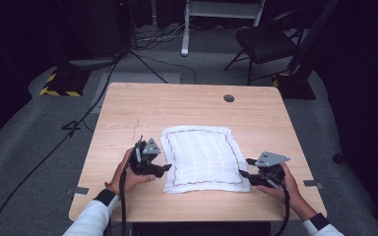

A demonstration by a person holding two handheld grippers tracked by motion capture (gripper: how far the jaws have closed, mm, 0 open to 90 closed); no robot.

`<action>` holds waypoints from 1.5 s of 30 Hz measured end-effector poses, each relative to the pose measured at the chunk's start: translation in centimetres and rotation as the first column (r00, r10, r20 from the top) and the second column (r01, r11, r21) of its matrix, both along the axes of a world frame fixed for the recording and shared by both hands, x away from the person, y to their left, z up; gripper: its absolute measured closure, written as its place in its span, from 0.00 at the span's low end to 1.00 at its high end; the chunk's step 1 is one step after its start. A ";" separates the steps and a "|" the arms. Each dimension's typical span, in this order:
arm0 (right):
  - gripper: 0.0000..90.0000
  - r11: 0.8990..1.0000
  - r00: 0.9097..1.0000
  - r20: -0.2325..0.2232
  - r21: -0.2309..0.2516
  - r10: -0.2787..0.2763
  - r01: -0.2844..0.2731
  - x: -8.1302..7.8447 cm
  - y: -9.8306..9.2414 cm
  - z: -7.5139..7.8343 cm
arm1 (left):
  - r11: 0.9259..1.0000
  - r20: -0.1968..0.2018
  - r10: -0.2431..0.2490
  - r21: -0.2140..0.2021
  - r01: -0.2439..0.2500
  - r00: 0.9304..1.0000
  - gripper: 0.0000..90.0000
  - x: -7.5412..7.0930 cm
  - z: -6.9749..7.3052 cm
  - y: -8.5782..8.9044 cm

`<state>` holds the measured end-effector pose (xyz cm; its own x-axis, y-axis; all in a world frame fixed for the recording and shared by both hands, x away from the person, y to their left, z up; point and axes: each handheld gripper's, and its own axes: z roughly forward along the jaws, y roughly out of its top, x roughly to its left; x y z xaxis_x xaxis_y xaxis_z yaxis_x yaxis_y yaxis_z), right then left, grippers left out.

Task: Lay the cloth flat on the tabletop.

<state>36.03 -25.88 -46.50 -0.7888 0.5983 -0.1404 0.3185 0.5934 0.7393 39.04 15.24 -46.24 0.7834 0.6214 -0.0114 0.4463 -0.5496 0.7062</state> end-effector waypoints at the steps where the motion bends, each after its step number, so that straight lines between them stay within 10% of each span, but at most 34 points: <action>1: 0.53 1.000 1.000 -0.001 -0.002 0.016 -0.016 0.1 0.5 0.0 | 1.000 0.004 0.010 -0.006 -0.010 1.000 0.27 0.9 0.0 -0.2; 8: 0.53 0.990 0.990 -0.010 0.017 0.142 -0.141 0.3 6.1 0.3 | 0.998 0.029 0.069 -0.017 -0.068 0.997 0.26 5.4 -0.6 -0.8; 18: 0.56 0.948 0.948 -0.011 0.000 0.317 -0.317 -0.8 14.1 -0.2 | 0.988 0.002 0.153 0.027 -0.153 0.988 0.23 9.9 -2.0 -1.2; 29: 0.56 0.907 0.907 -0.012 -0.004 0.421 -0.421 -2.1 19.4 -1.3 | 0.966 -0.045 0.256 -0.012 -0.257 0.966 0.21 10.9 -2.7 1.7; 35: 0.52 0.890 0.891 -0.013 -0.024 0.455 -0.455 -2.7 21.2 -2.2 | 0.967 -0.079 0.254 0.004 -0.255 0.964 0.19 11.4 -3.6 1.6; 45: 0.71 0.915 0.919 -0.025 -0.087 0.393 -0.393 -2.2 22.7 -2.7 | 0.972 -0.048 0.236 0.010 -0.236 0.971 0.24 11.4 -3.7 1.4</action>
